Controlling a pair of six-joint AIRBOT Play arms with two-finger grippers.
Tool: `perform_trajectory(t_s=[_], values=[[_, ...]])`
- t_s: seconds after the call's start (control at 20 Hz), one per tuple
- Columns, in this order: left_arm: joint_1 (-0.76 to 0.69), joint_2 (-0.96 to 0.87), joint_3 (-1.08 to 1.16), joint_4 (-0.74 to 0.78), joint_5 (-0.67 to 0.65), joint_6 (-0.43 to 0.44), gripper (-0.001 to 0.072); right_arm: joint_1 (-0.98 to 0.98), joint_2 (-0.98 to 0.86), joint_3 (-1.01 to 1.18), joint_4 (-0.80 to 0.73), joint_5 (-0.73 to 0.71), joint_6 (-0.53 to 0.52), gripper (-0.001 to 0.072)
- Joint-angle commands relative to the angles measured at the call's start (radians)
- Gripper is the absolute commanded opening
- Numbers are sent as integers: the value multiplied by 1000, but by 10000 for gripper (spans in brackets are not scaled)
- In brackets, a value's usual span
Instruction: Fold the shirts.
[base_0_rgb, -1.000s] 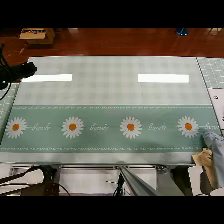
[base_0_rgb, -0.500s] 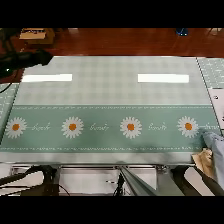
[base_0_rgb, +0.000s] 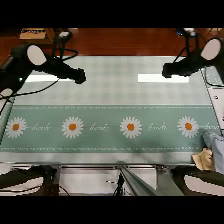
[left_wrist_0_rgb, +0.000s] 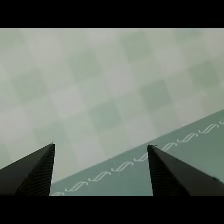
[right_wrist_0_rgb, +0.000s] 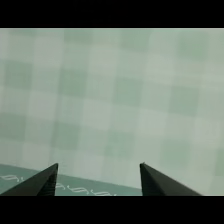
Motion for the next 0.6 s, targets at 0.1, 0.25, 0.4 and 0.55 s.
perform_trajectory(t_s=[0.1, 0.25, 0.4, 0.55], values=[[-58, -22, 5, 148, -74, -105, 709, 45, -31, 4, -49, 170, -32, 574], [-58, -22, 5, 148, -74, -105, 708, 45, -31, 4, -69, 176, -31, 574], [-58, -26, 5, 148, -74, -105, 708, 45, -31, 4, -70, 176, -31, 574], [-58, -34, 5, 148, -74, -105, 708, 45, -31, 4, -70, 176, -31, 574]])
